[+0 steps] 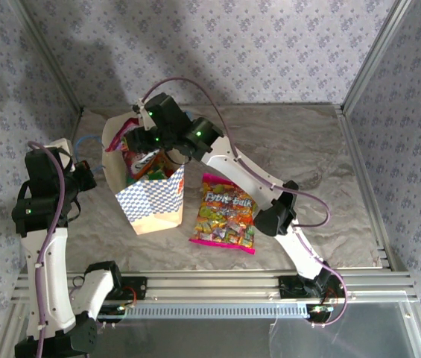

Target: Place the snacks into the paper bag

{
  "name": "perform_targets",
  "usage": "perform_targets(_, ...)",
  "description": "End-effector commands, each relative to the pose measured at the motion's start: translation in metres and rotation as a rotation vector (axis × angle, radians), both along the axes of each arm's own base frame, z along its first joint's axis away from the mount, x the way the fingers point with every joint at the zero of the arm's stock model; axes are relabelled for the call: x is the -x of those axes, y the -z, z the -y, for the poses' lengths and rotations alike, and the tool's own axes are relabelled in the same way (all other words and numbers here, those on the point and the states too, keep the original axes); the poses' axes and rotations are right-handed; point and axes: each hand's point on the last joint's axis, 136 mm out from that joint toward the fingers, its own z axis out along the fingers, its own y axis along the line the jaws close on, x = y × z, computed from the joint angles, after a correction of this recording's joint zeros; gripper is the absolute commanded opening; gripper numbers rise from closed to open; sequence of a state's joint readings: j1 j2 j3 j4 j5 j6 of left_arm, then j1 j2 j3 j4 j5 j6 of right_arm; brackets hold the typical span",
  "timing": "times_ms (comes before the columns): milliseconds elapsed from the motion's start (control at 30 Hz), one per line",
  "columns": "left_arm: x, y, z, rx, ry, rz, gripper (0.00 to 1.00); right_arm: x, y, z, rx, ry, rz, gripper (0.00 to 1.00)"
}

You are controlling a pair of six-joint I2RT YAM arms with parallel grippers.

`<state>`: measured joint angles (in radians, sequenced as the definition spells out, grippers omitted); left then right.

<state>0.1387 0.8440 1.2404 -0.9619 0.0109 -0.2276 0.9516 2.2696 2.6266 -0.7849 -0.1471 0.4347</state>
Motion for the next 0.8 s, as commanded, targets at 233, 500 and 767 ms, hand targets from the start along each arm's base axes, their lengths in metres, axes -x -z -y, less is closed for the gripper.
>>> perform_targets(233, 0.001, -0.003, 0.002, 0.002, 0.016, 0.010, 0.05, -0.011, 0.003, 0.003, -0.046, -0.008, -0.083, 0.65)
perform_targets(500, 0.004, -0.009, 0.003, 0.008, 0.016, 0.025, 0.05, 0.006, -0.020, 0.021, -0.002, -0.027, -0.017, 0.76)
perform_targets(767, 0.004, -0.012, 0.006, 0.018, 0.026, 0.032, 0.05, 0.024, -0.044, 0.044, 0.024, -0.059, 0.041, 0.77)
